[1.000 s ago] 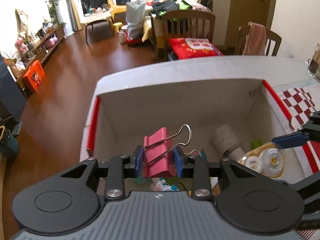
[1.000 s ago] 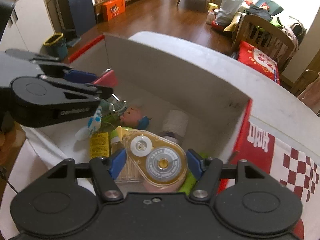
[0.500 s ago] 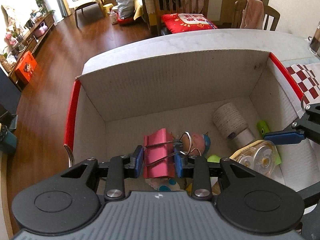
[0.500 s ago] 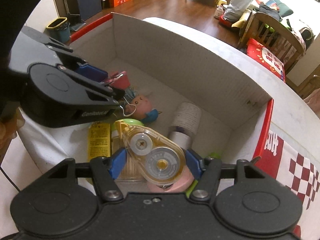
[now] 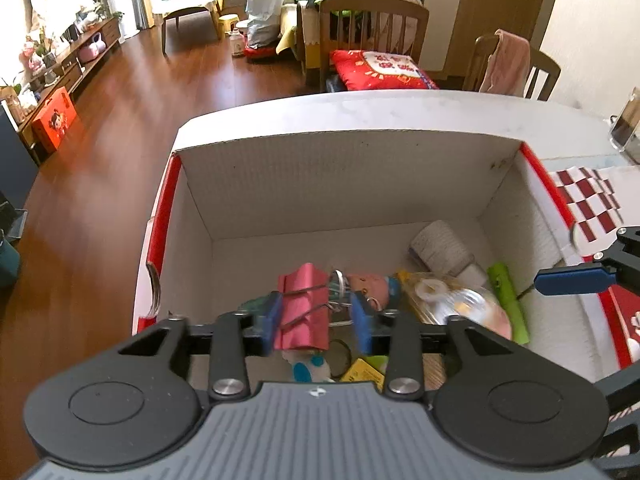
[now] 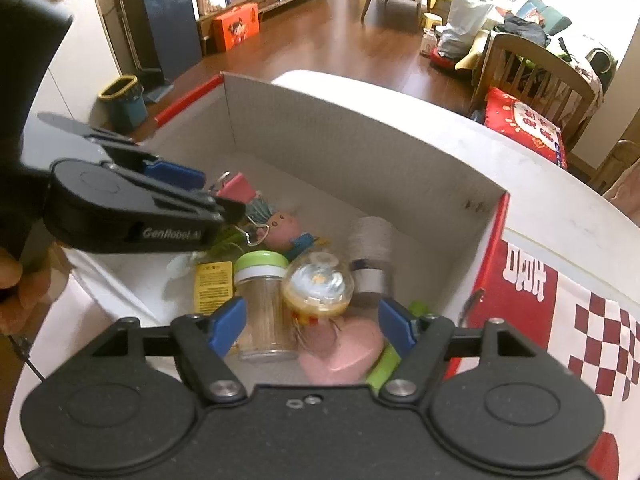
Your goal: Organize rigid objects
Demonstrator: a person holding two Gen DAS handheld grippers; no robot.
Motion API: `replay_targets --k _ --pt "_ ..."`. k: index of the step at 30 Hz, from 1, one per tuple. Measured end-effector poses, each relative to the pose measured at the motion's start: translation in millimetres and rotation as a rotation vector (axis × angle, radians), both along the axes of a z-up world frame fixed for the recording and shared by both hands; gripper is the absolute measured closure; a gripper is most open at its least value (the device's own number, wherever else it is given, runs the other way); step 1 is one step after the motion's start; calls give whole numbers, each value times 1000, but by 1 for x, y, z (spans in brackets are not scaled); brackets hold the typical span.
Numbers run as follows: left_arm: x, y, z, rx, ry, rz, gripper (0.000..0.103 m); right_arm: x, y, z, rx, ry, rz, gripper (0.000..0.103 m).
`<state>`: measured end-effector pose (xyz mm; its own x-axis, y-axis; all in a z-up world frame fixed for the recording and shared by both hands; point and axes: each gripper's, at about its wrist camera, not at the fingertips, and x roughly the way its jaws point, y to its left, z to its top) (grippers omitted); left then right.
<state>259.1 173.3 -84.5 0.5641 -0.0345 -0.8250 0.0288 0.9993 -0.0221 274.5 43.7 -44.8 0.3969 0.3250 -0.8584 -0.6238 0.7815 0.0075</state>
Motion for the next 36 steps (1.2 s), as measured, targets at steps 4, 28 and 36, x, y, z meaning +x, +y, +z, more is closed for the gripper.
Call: replay_targets --k 4,28,36 --pt "-18 -3 9 -22 -35 -5 46 -8 -9 9 27 -20 3 26" --pt "-106 -22 63 -73 -206 29 24 -62 -80 67 304 -180 -96 0" --pt "-127 -24 72 -85 -239 46 5 -73 -87 71 271 -233 -138 0"
